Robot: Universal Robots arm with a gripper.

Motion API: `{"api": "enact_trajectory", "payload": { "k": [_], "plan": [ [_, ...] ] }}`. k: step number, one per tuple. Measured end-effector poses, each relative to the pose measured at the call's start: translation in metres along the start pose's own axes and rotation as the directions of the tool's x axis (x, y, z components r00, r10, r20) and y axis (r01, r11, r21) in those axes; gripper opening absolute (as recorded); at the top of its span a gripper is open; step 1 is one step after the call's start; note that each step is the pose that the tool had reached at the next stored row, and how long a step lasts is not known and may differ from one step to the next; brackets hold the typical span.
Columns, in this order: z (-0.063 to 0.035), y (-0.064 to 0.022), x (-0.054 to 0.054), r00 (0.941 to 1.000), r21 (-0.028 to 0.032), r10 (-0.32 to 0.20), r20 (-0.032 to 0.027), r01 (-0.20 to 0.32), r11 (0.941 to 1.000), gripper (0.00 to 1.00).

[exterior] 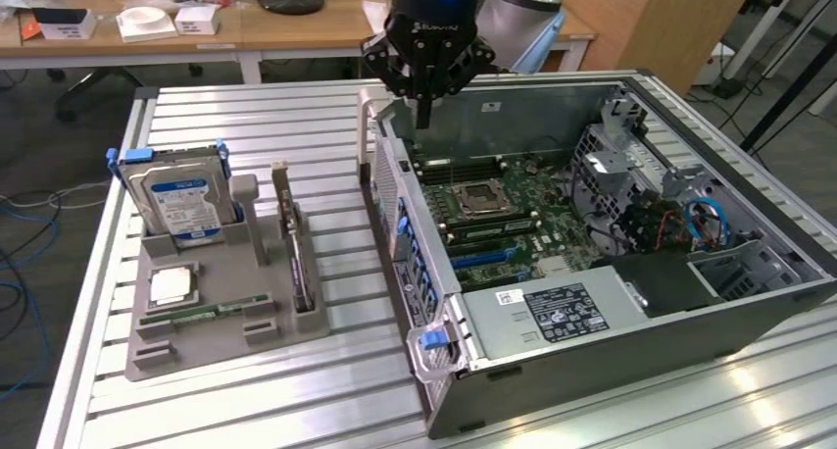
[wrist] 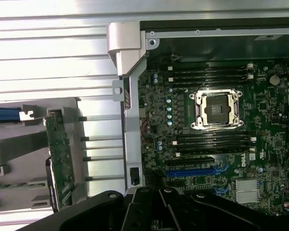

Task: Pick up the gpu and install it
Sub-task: 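Reach for the gpu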

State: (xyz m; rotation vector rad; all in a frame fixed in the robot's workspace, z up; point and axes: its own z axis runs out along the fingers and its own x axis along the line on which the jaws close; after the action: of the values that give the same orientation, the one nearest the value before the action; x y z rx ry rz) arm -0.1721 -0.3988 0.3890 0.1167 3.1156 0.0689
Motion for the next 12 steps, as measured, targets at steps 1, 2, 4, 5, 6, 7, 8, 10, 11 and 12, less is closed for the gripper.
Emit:
{"api": "enact_trajectory", "payload": {
  "k": [1,2,4,5,6,7,8,10,11,12],
  "plan": [
    [0.0,-0.0001,0.0007,1.0,0.0,0.0,0.0,0.0,1.0,0.11],
    [0.0,-0.0001,0.0014,1.0,0.0001,0.0,0.0,0.0,1.0,0.11],
    [0.0001,-0.0002,0.0029,1.0,0.0,0.0,0.0,0.0,1.0,0.11],
    [0.0001,-0.0003,0.0036,1.0,0.0,0.0,0.0,0.0,1.0,0.11],
    [0.0001,-0.0003,0.0044,1.0,0.0001,0.0,0.0,0.0,1.0,0.11],
    [0.0001,-0.0004,0.0052,1.0,0.0,0.0,0.0,0.0,1.0,0.11],
    [0.0002,-0.0005,0.006,1.0,0.0,0.0,0.0,0.0,1.0,0.11],
    [0.0002,-0.0006,0.0082,1.0,0.0001,0.0,-0.0001,0.0,1.0,0.11],
    [0.0002,-0.0007,0.0089,1.0,0.0001,0.0,0.0,0.0,1.0,0.11],
    [0.0004,-0.0008,0.0105,1.0,0.0,0.0,0.0,0.0,1.0,0.11]
  ]
}}
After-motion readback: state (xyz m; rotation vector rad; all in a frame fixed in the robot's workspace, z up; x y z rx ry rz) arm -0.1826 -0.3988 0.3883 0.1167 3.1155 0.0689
